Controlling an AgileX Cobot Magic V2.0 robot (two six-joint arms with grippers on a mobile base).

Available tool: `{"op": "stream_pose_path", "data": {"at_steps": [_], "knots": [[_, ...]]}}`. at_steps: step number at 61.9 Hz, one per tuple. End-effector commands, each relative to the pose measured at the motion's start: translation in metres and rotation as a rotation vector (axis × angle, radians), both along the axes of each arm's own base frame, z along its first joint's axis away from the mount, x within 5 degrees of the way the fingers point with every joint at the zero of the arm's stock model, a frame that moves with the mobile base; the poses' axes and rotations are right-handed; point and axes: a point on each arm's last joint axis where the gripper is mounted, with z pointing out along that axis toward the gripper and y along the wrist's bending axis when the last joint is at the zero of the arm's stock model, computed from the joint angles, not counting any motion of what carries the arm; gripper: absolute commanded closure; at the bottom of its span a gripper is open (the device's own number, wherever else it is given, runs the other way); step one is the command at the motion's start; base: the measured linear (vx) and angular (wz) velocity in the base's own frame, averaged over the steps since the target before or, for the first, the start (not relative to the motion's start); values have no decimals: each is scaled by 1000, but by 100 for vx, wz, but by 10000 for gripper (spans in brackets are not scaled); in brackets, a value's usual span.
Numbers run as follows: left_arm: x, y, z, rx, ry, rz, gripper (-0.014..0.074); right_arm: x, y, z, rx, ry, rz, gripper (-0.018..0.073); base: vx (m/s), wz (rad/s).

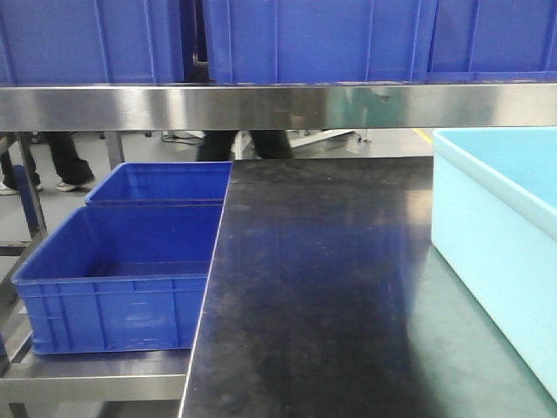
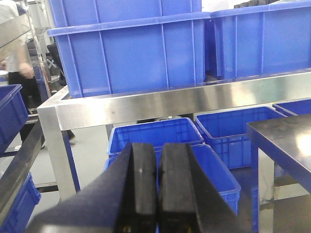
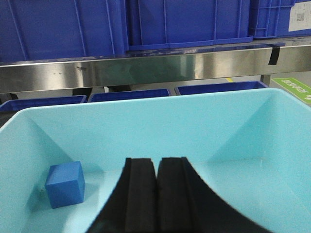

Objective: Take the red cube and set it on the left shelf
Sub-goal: 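Lower the open right gripper over the red cube in the light blue bin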

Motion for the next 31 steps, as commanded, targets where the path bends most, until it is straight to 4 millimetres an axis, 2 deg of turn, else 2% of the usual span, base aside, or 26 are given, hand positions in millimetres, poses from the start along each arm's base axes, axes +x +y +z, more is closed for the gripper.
{"op": "stream_pose_path", "data": {"at_steps": [1,11,17,24,31], "knots": [[1,0,0,-13,-53,-1,491,-3,0,19,-14,-150,-1,508,0,0],[1,0,0,-13,-53,-1,491,-4,1,27,-15,-199,6,508,3,15],[1,0,0,-13,-53,-1,491,2,0,35,-10,-139,6,508,0,0],[1,0,0,-13,-53,-1,491,15,0,60,-5,-29,4,508,0,0],[1,0,0,-13,-53,-1,491,39,-2,91,0,69,2,508,0,0]]}}
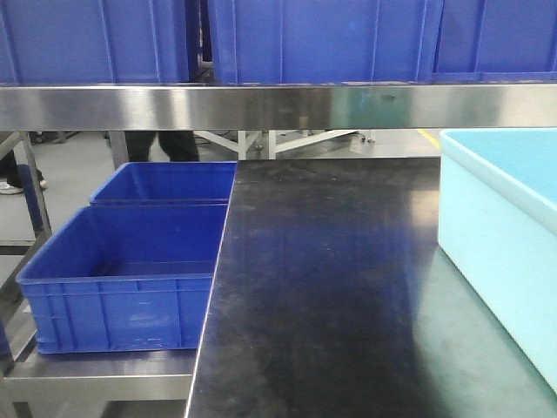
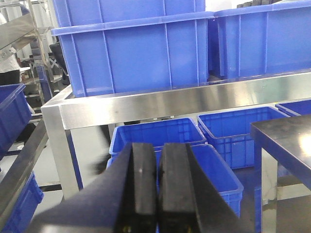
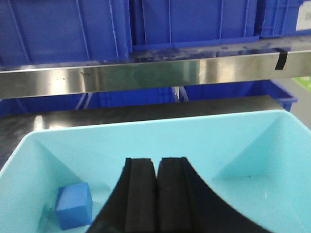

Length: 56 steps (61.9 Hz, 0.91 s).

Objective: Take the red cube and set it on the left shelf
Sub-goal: 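Lower the open right gripper over the red cube in the light blue bin, then close the right gripper on the red cube and lift it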

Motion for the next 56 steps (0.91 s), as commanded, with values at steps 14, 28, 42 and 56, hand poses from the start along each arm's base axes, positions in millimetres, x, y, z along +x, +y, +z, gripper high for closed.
{"op": "stream_pose_path", "data": {"at_steps": [14,28,42,56], "knots": [[1,0,0,-13,-53,-1,491,73,-3,83,3,144,-2,238,0,0],[1,0,0,-13,-53,-1,491,106,-6,89,16,466,-10,-52,0,0],[1,0,0,-13,-53,-1,491,114,-6,66,25,687,-14,-52,0,0],[1,0,0,-13,-53,-1,491,122,-11,51,-38,807,-34,-52,0,0]]}}
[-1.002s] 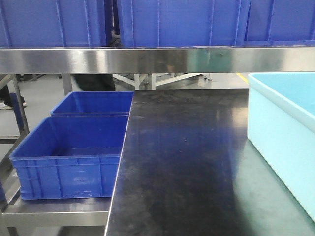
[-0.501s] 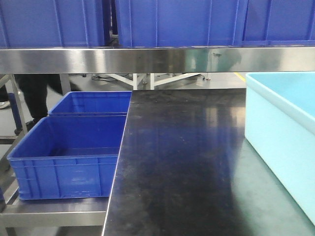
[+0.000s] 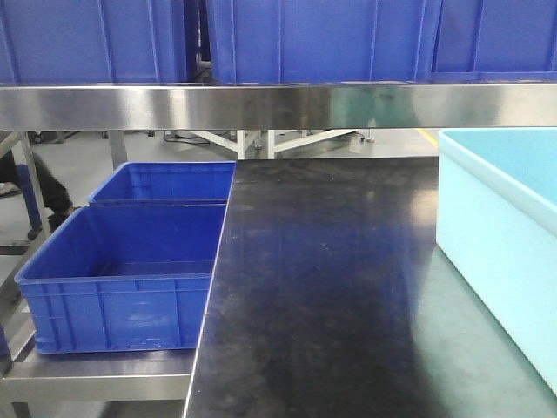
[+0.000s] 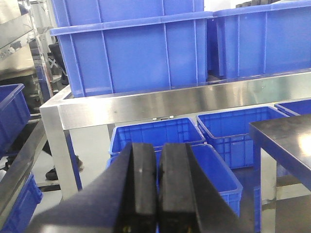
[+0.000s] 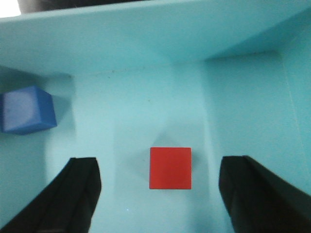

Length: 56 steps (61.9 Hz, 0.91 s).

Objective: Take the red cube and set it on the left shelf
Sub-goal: 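Close the right gripper on the red cube and lift it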

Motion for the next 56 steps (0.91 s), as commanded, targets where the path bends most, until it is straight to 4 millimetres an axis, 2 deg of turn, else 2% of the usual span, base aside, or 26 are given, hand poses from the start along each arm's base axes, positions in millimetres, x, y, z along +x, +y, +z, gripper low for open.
{"op": "stream_pose_path", "data": {"at_steps": [1,24,39,56], "knots": [[1,0,0,-13,-53,-1,491,7,-3,11,-44,-52,12,-52,0,0],[1,0,0,-13,-53,-1,491,26,-4,-13,-41,59,15,-52,0,0],[1,0,0,-13,-53,-1,491,40,-4,-36,-36,159,17,-52,0,0],[1,0,0,-13,-53,-1,491,43,-4,-68,-32,222,26,-52,0,0]]}}
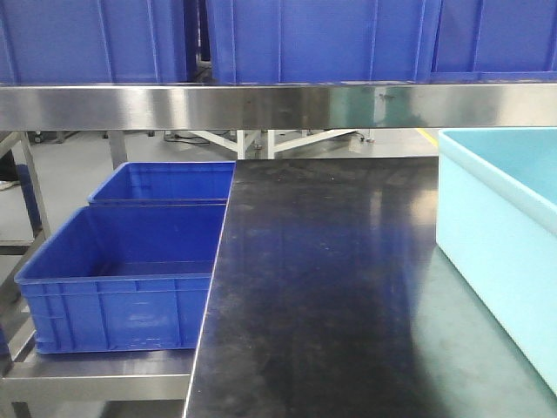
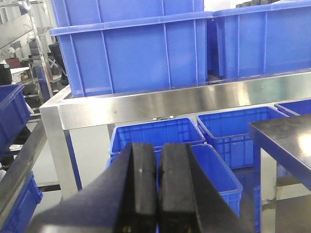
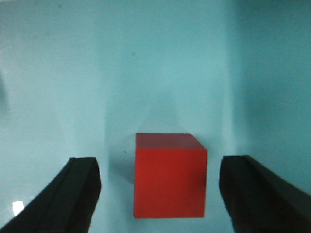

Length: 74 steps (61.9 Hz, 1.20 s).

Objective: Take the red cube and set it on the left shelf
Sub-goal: 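Close the right gripper on the red cube and lift it, then raise the held red cube out of the bin as the base turns away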

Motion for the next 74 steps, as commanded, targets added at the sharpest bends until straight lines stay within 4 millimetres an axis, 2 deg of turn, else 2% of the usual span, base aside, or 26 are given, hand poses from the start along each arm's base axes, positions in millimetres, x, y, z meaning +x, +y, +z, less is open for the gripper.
{"op": "stream_pose_path", "data": {"at_steps": [1,11,16,19,25,29,33,39,45,49,53,63,74], "knots": [[1,0,0,-13,-53,-1,491,5,-1,6,-19,-67,19,-52,0,0],[1,0,0,-13,-53,-1,491,6,-1,2,-18,-63,20,-48,0,0],[1,0,0,-13,-53,-1,491,6,-1,2,-18,-65,20,18,0,0],[1,0,0,-13,-53,-1,491,6,-1,3,-18,-66,20,95,0,0],[1,0,0,-13,-53,-1,491,4,-1,9,-20,-94,21,372,0,0],[1,0,0,-13,-53,-1,491,1,1,21,-22,-145,26,519,0,0],[1,0,0,-13,-53,-1,491,-5,1,38,-25,-241,28,484,0,0],[1,0,0,-13,-53,-1,491,-18,2,65,-31,-400,31,496,0,0],[1,0,0,-13,-53,-1,491,-39,3,97,-39,-589,34,508,0,0],[1,0,0,-13,-53,-1,491,-60,4,118,-45,-715,35,508,0,0],[1,0,0,-13,-53,-1,491,-77,5,130,-49,-789,35,508,0,0],[1,0,0,-13,-53,-1,491,-121,7,144,-41,-947,29,508,0,0],[1,0,0,-13,-53,-1,491,-149,13,136,62,-1025,7,508,-2,-13]]}}
